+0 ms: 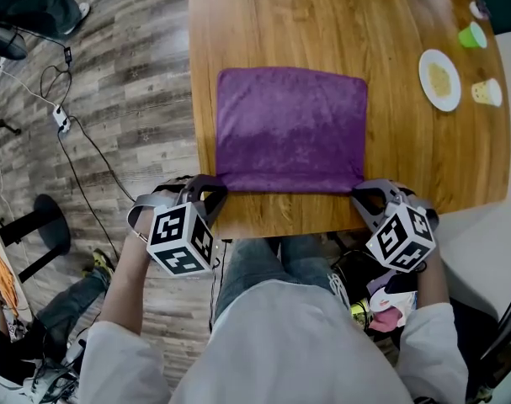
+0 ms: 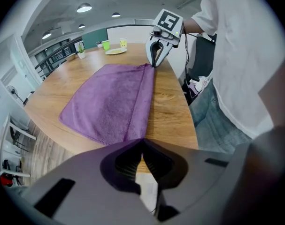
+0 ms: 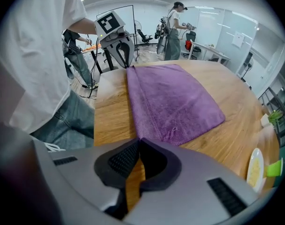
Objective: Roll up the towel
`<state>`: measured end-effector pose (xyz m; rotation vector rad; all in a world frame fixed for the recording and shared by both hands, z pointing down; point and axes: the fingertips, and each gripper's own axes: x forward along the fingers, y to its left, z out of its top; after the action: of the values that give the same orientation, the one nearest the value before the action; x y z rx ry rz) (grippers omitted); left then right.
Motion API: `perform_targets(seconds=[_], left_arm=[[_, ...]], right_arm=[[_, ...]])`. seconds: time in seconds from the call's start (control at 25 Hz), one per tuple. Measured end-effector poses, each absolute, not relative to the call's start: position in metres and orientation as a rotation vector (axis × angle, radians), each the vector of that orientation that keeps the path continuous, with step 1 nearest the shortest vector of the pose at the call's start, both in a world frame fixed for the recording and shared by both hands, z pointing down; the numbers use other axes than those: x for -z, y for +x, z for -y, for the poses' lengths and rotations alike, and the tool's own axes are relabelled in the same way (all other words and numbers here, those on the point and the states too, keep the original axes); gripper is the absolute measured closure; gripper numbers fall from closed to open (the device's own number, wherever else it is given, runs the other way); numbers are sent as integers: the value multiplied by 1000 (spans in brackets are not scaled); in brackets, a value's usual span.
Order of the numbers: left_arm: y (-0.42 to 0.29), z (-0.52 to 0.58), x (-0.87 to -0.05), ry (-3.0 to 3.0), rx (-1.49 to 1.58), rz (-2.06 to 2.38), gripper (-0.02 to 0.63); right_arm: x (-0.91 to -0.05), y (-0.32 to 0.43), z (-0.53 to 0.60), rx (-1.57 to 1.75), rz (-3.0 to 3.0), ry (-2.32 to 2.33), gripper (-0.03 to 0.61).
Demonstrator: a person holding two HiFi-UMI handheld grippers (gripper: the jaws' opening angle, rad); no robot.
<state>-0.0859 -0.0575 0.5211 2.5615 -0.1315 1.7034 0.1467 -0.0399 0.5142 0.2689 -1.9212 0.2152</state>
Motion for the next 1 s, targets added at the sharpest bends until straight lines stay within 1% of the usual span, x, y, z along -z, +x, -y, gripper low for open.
perform_targets(seconds=[0.16, 0.48, 1.0], left_arm=[[-88, 59, -514, 2546, -1671, 143, 598], [-90, 100, -505, 2546, -1645, 197, 598], [-88, 128, -522, 2539, -1673, 184, 595]], right_arm=[[-501, 146, 41, -245, 1939, 297, 569], [-487, 151, 79, -258, 1949, 357, 569], [-510, 155, 105, -287, 1900, 374, 565]])
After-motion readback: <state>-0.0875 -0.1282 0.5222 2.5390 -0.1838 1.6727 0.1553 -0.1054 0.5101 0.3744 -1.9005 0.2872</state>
